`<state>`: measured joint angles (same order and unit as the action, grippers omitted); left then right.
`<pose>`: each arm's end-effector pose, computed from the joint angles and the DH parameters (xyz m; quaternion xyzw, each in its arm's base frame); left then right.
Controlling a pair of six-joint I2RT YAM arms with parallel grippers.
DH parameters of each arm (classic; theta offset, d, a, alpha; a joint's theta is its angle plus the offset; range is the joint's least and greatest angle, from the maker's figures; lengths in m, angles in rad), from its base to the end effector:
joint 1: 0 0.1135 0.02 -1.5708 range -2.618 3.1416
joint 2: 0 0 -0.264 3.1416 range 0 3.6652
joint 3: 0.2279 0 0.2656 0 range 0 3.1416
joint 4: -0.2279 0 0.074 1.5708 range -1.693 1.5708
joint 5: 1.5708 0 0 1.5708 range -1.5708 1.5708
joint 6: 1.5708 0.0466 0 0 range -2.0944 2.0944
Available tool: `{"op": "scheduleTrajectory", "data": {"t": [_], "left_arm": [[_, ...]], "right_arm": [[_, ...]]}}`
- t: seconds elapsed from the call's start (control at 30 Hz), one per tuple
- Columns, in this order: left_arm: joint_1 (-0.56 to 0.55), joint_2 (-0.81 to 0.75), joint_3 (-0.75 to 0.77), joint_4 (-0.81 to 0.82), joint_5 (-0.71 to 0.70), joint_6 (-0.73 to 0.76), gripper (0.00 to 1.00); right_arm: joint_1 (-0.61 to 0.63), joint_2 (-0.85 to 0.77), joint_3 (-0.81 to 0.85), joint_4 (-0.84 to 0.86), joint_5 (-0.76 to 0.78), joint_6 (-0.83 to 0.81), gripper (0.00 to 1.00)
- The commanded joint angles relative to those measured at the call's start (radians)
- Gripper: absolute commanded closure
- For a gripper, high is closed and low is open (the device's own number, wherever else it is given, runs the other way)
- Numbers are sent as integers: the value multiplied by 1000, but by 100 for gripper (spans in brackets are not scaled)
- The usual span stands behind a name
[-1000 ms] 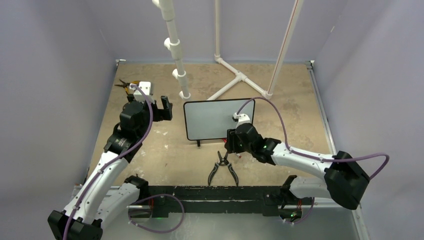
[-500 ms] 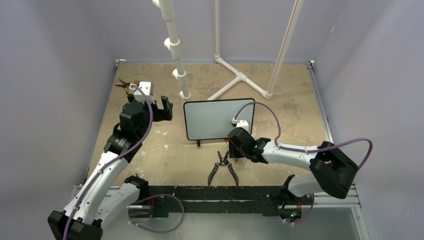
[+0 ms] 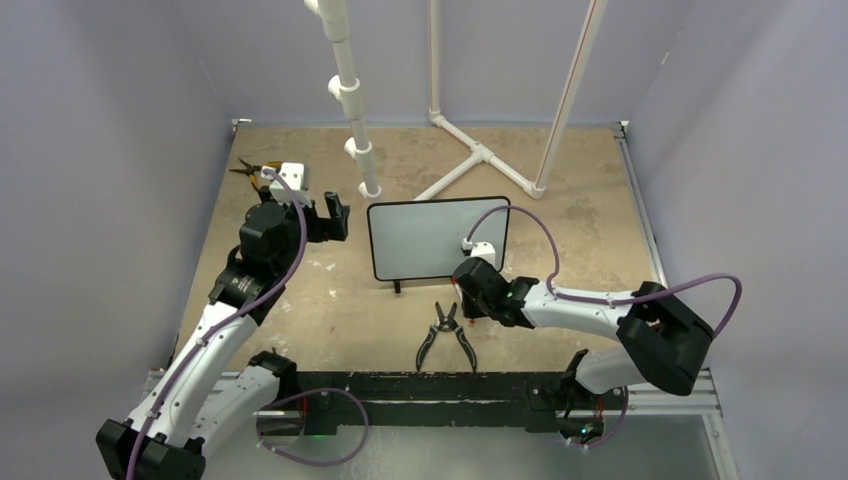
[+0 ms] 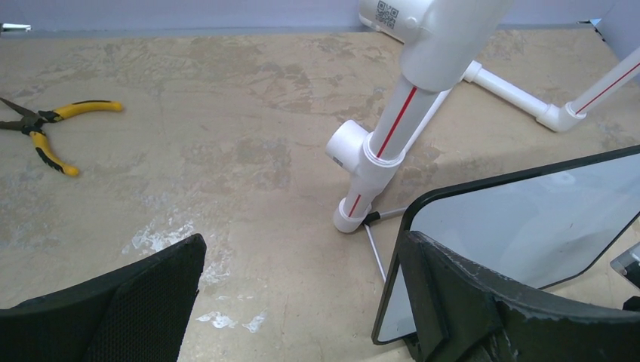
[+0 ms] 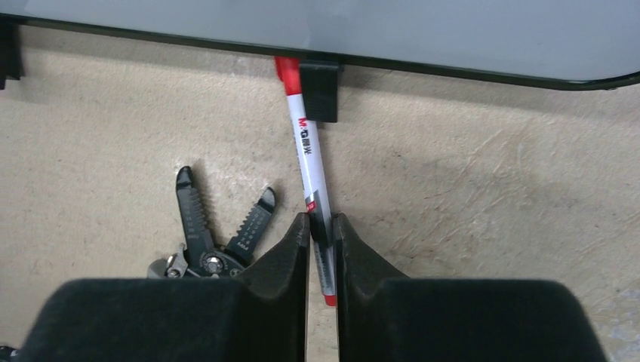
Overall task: Write a sentence on the whiteboard
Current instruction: Pick up the whiteboard marker from the center of the board, then pass from the right arm to the left
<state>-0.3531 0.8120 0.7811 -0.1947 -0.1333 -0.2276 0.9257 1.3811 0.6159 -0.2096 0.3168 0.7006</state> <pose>0.2048 -0.0689 0.3302 0.0075 0.7815 -0.1281 0.6105 0.1708 0.2028 0.1389 -0.0600 0.9432 0.1070 0.3088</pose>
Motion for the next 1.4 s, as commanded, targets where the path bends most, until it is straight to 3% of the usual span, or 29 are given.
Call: {"op": "scheduleTrajectory", "data": {"t": [0.0, 0.1, 0.43, 0.63, 1.07, 1.37], "left_arm": [[6, 1, 3, 35, 23, 6, 2], [6, -26, -7, 41, 103, 55, 5], [-30, -100, -86, 174, 444, 133, 10], [-147, -85, -126, 268, 703, 149, 16], [-494, -67, -170, 89, 621, 254, 19], [-593, 39, -163, 54, 670, 289, 19]], "right_arm": [[9, -8, 2, 6, 2, 11, 91], [12, -23, 13, -12, -14, 8, 100], [16, -194, 55, -219, -295, -60, 100], [16, -310, 127, -341, -454, -157, 100], [16, -296, 288, -432, -792, -340, 100], [16, -274, 392, -574, -823, -444, 100]]}}
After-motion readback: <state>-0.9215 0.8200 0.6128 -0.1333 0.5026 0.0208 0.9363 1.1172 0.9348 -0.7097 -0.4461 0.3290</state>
